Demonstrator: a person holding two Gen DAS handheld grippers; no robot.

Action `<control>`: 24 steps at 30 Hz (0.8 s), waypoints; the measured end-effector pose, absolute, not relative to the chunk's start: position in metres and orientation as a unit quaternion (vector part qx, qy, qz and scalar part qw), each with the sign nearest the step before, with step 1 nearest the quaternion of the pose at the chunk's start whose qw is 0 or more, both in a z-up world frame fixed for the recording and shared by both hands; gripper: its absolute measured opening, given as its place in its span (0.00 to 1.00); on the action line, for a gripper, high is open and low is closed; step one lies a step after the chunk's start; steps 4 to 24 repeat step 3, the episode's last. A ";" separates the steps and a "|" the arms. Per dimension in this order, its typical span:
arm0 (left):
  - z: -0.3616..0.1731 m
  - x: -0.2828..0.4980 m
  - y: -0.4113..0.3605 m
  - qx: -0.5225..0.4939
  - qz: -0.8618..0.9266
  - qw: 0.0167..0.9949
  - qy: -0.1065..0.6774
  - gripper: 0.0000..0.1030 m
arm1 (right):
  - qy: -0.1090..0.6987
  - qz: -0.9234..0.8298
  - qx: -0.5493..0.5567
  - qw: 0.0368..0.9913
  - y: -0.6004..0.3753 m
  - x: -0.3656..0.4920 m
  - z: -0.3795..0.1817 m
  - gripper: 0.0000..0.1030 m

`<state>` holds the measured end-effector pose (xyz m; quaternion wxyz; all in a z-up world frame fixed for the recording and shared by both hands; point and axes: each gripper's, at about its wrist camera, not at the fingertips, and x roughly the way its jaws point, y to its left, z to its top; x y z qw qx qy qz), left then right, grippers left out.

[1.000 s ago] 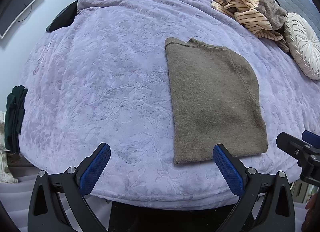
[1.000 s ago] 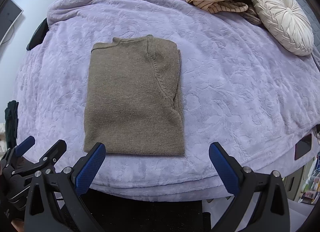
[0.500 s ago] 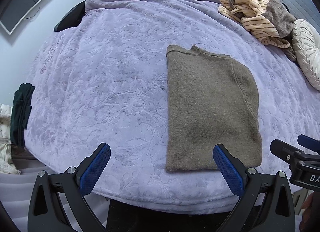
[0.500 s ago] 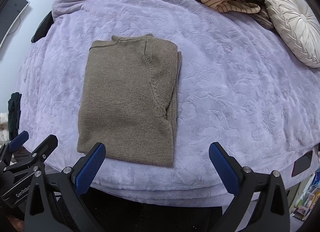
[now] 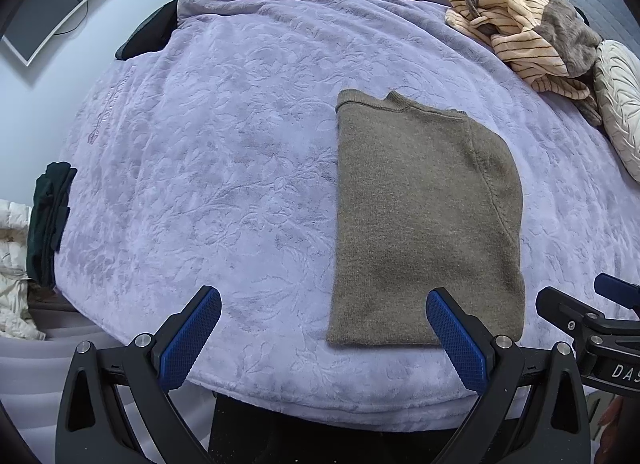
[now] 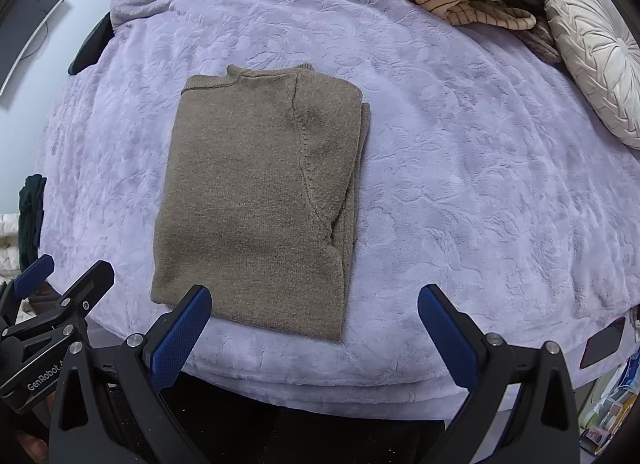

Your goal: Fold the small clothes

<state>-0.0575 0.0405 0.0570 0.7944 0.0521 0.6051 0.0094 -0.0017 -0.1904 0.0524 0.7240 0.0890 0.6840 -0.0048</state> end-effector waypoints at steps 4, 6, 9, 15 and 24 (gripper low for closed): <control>0.057 -0.058 0.039 0.052 0.006 0.793 0.608 1.00 | 0.685 -0.004 0.090 0.723 -0.190 -0.003 0.051 1.00; 0.057 -0.058 0.039 0.052 0.006 0.793 0.608 1.00 | 0.685 -0.004 0.090 0.723 -0.190 -0.003 0.051 1.00; 0.057 -0.058 0.039 0.052 0.006 0.793 0.608 1.00 | 0.685 -0.004 0.090 0.723 -0.190 -0.003 0.051 1.00; 0.057 -0.058 0.039 0.052 0.006 0.793 0.608 1.00 | 0.685 -0.004 0.090 0.723 -0.190 -0.003 0.051 1.00; 0.057 -0.058 0.039 0.052 0.006 0.793 0.608 1.00 | 0.685 -0.004 0.090 0.723 -0.190 -0.003 0.051 1.00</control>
